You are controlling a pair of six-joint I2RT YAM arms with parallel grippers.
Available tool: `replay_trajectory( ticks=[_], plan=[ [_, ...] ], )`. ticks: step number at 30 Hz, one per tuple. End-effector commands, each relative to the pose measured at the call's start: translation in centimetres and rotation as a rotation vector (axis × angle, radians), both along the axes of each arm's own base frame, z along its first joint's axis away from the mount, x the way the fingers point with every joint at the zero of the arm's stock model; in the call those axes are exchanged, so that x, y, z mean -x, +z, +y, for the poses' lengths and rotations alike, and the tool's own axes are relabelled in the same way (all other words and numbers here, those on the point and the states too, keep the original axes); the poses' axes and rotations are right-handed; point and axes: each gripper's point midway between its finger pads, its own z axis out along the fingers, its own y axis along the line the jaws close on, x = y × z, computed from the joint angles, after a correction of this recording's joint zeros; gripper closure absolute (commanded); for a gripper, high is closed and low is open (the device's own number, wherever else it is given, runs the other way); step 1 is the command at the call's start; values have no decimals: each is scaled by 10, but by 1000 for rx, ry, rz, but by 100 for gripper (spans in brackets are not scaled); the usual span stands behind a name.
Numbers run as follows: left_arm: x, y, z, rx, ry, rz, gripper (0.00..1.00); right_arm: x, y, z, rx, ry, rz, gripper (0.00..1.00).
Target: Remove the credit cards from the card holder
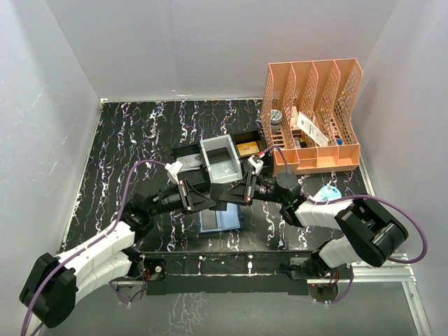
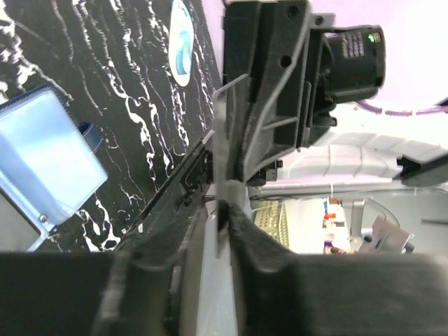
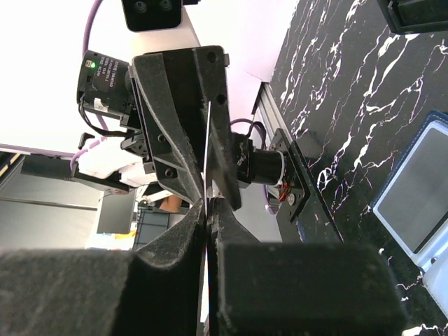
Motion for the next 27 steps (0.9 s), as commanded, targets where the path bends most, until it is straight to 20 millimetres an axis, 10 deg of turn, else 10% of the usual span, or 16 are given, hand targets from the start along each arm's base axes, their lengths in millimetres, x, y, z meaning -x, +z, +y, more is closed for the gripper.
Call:
replay_trajectory(
  ticks=[1, 5, 10, 27],
  plan=[
    [-7, -10, 13, -155, 54, -19, 70, -6, 34, -2, -60, -35, -136, 100],
    [-15, -16, 34, -331, 135, -47, 31, -25, 19, -5, 117, -116, -165, 100],
    [-29, -18, 69, -579, 242, -75, 8, -58, 17, -26, 378, -270, -345, 100],
    [-111, 1, 164, -903, 445, -125, 1, -145, 58, -59, 970, -441, -1258, 100]
  ],
)
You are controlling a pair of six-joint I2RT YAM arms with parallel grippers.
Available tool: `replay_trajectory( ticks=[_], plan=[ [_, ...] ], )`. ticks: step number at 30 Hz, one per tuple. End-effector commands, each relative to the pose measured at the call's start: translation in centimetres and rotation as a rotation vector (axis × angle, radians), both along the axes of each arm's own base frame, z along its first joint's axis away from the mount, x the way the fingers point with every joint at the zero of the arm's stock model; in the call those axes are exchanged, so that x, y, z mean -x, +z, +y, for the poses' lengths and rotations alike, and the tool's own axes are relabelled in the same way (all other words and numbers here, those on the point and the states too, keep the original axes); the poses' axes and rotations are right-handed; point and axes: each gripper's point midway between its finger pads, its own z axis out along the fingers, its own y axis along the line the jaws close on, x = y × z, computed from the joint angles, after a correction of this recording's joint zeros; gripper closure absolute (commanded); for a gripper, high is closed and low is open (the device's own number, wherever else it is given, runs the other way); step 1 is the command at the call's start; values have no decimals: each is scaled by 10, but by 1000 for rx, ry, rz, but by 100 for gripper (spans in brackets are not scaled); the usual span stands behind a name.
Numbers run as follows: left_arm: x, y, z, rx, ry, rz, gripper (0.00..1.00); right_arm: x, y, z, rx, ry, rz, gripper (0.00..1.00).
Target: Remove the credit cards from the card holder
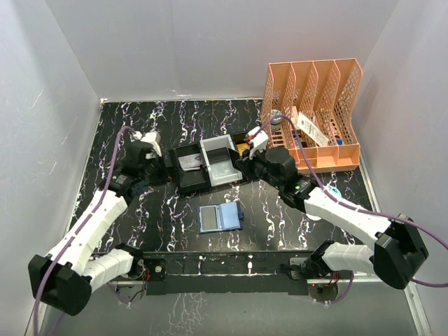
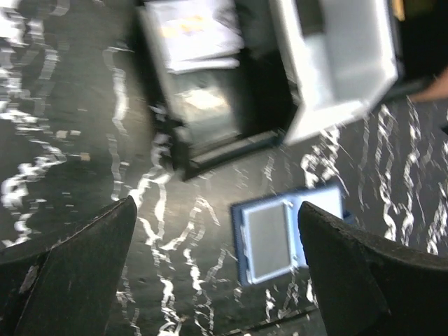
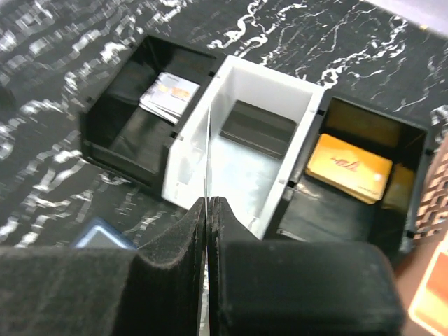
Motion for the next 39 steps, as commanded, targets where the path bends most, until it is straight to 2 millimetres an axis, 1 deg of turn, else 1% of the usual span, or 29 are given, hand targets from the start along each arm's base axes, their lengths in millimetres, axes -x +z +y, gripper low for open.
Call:
replay_trajectory(
  ticks=[1, 3, 4, 6, 9, 11, 12, 13, 15, 19, 22, 25, 30, 33, 39],
  plan=[
    [-18, 6, 50, 4, 81, 0, 1, -33, 34, 0, 281, 30, -337, 100],
    [-22, 3, 74, 26, 148, 12, 1, -39, 32, 7, 329, 61, -362, 100],
    [-22, 1, 82, 22, 171, 7, 1, -41, 31, 12, 341, 88, -375, 100],
    [-18, -4, 90, -4, 202, -12, 1, -42, 28, 23, 357, 147, -401, 100],
    [-10, -15, 96, -18, 227, -42, 1, -51, 23, 35, 387, 185, -419, 100],
    [-7, -10, 98, -24, 237, -56, 1, -58, 13, 43, 415, 216, -412, 100],
    [-6, -9, 100, -28, 244, -60, 1, -60, 9, 48, 425, 231, -411, 100],
    [-6, -10, 100, -28, 251, -64, 1, -65, 1, 53, 439, 245, -404, 100],
    [-6, -10, 98, -17, 246, -58, 1, -74, -4, 61, 460, 256, -408, 100],
    [-9, -12, 99, -21, 250, -60, 1, -98, -20, 66, 549, 233, -402, 100],
    [-12, -12, 102, -34, 257, -67, 1, -109, -30, 71, 594, 242, -418, 100],
    [-12, -12, 102, -36, 256, -67, 1, -121, -49, 74, 645, 240, -412, 100],
    [-12, -12, 102, -37, 254, -72, 1, -138, -72, 71, 740, 215, -422, 100],
    [-13, -12, 102, -37, 251, -71, 1, -145, -81, 71, 775, 212, -442, 100],
    [-13, -13, 101, -36, 243, -69, 1, -154, -92, 76, 817, 224, -470, 100]
  ],
)
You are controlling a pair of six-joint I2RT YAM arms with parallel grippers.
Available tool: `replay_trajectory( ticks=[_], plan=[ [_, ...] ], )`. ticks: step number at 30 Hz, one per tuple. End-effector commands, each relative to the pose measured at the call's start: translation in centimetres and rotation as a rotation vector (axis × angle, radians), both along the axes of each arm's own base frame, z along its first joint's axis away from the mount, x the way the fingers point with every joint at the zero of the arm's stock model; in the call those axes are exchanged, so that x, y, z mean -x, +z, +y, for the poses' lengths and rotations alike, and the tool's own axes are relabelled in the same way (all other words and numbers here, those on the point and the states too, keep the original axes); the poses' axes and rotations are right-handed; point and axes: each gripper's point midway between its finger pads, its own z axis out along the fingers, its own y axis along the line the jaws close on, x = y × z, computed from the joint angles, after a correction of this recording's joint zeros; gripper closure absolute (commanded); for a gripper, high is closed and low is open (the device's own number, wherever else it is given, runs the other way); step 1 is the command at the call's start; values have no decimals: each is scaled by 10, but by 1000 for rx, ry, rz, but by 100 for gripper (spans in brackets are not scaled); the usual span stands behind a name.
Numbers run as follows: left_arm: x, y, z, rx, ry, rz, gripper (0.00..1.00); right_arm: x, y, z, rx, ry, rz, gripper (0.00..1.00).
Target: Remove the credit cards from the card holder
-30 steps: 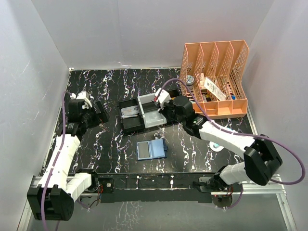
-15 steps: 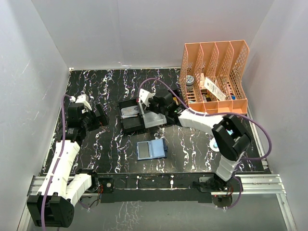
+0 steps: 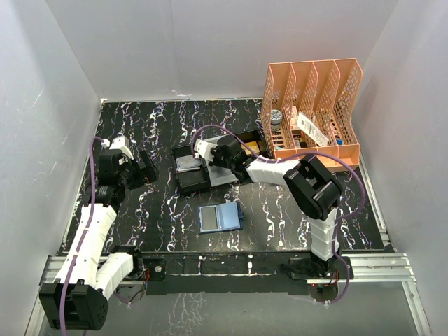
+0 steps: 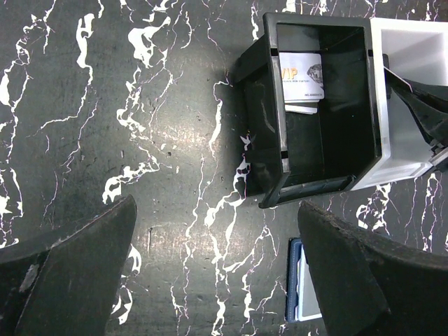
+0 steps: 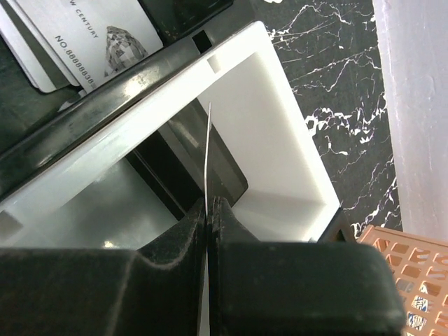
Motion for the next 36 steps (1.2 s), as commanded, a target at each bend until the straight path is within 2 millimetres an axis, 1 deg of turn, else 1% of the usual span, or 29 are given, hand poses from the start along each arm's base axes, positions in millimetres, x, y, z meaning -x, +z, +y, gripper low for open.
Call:
replay_trajectory(
  ticks=[1, 7, 11, 17, 21, 24, 29, 32, 36],
  plan=[
    [-1, -1, 1, -14, -9, -7, 1, -27, 43, 15, -40, 8, -157, 100],
    [-1, -1, 0, -11, -15, -8, 1, -28, 35, 17, 5, 39, -167, 100],
    [-1, -2, -1, -9, -21, -8, 1, -27, 24, 21, 30, 71, -145, 98],
    [-1, -3, -2, -8, -28, -2, 1, -25, 18, 24, 44, 100, -128, 86],
    [-1, -5, -3, -4, -36, 4, 1, -26, 20, 21, 52, 93, -139, 75],
    [-2, -6, -4, -1, -42, 6, 1, -26, 24, 22, 42, 94, -145, 65],
    [-3, -7, -6, 4, -52, 13, 1, -24, 28, 25, 10, 106, -129, 52],
    [-3, -8, -7, 6, -57, 16, 1, -24, 27, 24, 8, 100, -117, 47],
    [-3, -9, -8, 10, -65, 21, 1, -27, 26, 20, -1, 83, -104, 44]
  ],
)
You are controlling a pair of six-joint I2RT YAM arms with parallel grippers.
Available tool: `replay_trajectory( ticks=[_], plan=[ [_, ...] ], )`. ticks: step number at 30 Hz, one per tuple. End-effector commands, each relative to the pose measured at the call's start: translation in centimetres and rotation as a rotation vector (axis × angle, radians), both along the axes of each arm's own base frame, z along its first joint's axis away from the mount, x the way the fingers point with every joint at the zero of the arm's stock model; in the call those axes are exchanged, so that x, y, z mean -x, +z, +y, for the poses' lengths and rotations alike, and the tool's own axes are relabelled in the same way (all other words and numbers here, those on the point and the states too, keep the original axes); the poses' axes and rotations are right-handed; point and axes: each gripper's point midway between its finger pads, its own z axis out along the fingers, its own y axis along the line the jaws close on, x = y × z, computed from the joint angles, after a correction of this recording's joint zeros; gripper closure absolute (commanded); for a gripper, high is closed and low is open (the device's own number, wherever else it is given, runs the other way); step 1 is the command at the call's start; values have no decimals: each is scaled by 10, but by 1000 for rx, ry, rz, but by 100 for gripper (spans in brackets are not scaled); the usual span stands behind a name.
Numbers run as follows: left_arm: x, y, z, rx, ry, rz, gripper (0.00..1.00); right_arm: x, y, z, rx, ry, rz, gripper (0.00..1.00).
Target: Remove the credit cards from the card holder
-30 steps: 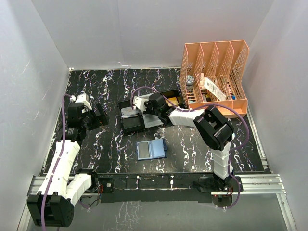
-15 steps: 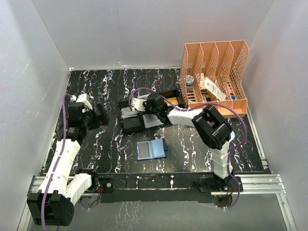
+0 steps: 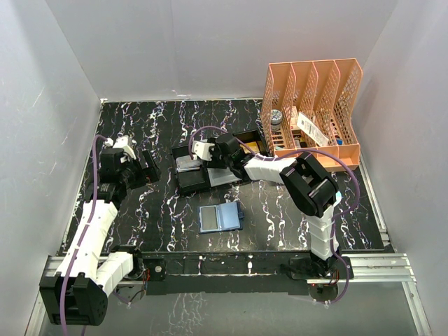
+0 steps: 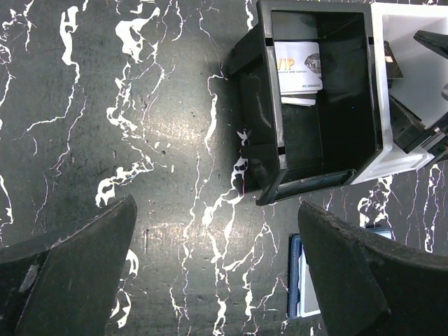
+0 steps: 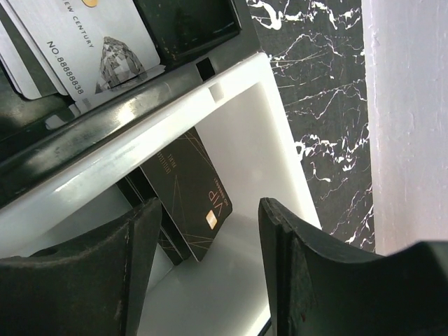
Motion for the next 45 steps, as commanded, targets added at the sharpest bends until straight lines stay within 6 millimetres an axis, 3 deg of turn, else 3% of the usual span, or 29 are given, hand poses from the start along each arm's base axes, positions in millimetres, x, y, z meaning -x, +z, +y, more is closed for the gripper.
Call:
replay_trajectory(
  ticks=[1, 8, 11, 17, 21, 23, 25, 27, 31, 34, 39, 42, 45],
  plan=[
    [0, -2, -4, 8, -31, 2, 1, -13, 29, 7, -74, -13, -32, 43],
    [-1, -5, -7, 17, -46, 14, 1, -8, 33, 10, -112, 4, 12, 40],
    [0, -5, -8, 19, -48, 15, 1, -10, 45, 9, -165, -21, 10, 39],
    [0, -4, -7, 16, -45, 13, 1, -13, 101, 4, -382, -139, 12, 37],
    [0, -1, -5, 9, -36, -1, 1, -4, 139, -7, -572, -264, 48, 33],
    [0, 1, -4, 8, -33, -9, 1, 1, 156, -25, -686, -385, 66, 27],
    [0, 2, -5, 8, -33, -15, 1, 8, 165, -42, -811, -540, 131, 8],
    [0, 2, -5, 11, -36, -18, 1, 22, 159, -46, -810, -587, 227, 2],
    [-1, 2, -8, 22, -49, -15, 1, 55, 143, -46, -862, -647, 431, 2],
    [-1, 1, -8, 22, -49, -9, 1, 80, 146, -47, -979, -679, 556, 2],
    [-1, 1, -8, 22, -51, -13, 1, 128, 140, -30, -1101, -521, 766, 2],
    [0, -1, -10, 26, -59, -5, 1, 168, 138, -12, -1172, -377, 984, 2],
    [0, -2, -12, 35, -71, -4, 1, 198, 124, -3, -1208, -357, 1209, 2]
  ],
)
